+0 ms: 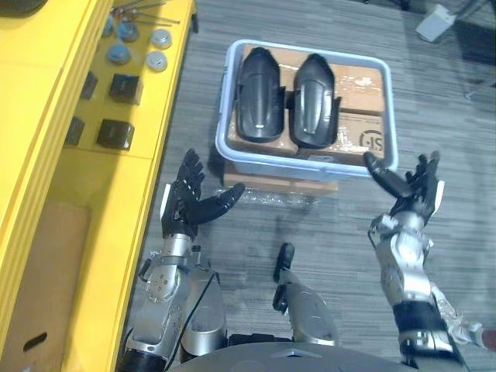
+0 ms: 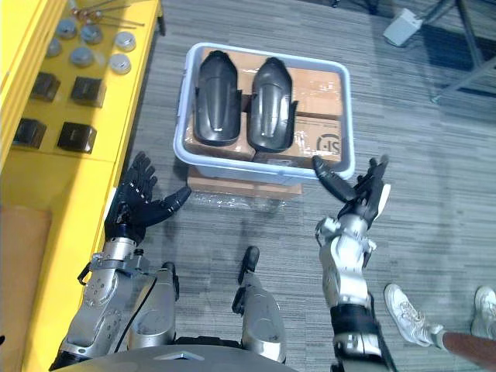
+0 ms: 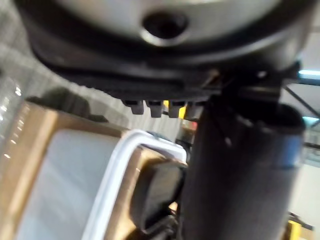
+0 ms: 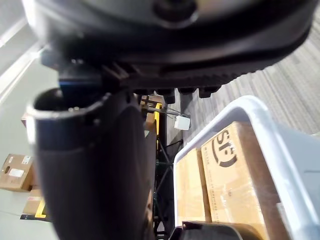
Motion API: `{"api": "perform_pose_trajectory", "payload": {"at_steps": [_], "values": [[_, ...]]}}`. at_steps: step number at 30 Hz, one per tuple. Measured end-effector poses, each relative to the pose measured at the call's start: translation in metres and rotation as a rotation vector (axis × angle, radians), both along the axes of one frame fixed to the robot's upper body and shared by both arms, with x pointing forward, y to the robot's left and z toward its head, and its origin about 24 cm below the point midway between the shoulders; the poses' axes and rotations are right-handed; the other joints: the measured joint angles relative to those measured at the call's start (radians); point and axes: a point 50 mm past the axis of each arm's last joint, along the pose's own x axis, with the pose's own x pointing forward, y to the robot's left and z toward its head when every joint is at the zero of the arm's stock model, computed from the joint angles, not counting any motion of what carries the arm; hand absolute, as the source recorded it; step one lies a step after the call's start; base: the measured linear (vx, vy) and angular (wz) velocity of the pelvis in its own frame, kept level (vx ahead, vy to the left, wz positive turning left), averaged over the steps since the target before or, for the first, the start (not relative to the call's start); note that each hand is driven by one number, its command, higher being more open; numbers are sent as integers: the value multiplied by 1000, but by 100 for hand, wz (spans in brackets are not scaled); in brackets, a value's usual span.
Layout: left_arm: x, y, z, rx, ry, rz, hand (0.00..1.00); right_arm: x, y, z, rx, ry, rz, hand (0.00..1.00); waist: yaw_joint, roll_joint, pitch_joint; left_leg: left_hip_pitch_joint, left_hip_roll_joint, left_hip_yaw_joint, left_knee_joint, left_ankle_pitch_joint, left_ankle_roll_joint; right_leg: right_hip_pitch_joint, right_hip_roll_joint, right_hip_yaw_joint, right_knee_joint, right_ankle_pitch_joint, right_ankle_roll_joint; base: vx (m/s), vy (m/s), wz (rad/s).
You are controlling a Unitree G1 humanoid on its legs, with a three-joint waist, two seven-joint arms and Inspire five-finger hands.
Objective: Walk over and take three plastic housings, then place them on the shelf
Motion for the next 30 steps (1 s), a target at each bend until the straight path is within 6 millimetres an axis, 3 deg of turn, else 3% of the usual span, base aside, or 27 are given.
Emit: {"api": "perform_pose_trajectory", "payload": {"at_steps": [1,3,6,11,13,21,30], "values": [[0,1,-9,9,42,-7,100,7,-6,7,-8,-5,-12,100,6,5,3,-7,-2,-5,3,0,1,-4,-2,-6,6,0,0,-34,41,22],[-5,3,-46,64,213,-18,100,30,-31,38,-23,-33,-48,100,26,34,21,-33,-14,-28,24,1,2,-29,-15,-14,44,-9,2,-61,69,20],[-24,7,-82,113,383,-19,100,47,-44,74,-90,-55,-27,100,56,62,40,-72,-25,-41,47,4,7,-64,-29,-24,76,-13,5,-92,77,10],[-29,2,-89,99,385,-33,100,61,-61,116,-178,11,-57,100,99,110,58,-141,-43,-54,75,14,20,-135,-54,-35,133,-21,5,-110,50,10],[-25,-10,-89,84,357,-67,100,60,-78,137,-232,72,-126,100,113,158,65,-177,-59,-57,95,20,29,-173,-75,-36,166,-25,10,-127,97,8],[-17,-21,-89,3,337,-43,100,51,-100,133,-198,295,-245,100,134,201,72,-263,-73,-74,126,33,34,-277,-103,-39,256,-48,6,-64,64,4],[-14,-22,-91,-77,348,35,100,50,-103,149,-290,358,-314,100,152,208,68,-326,-89,-81,139,53,27,-393,-146,-39,394,-108,-8,-51,29,5]]}}
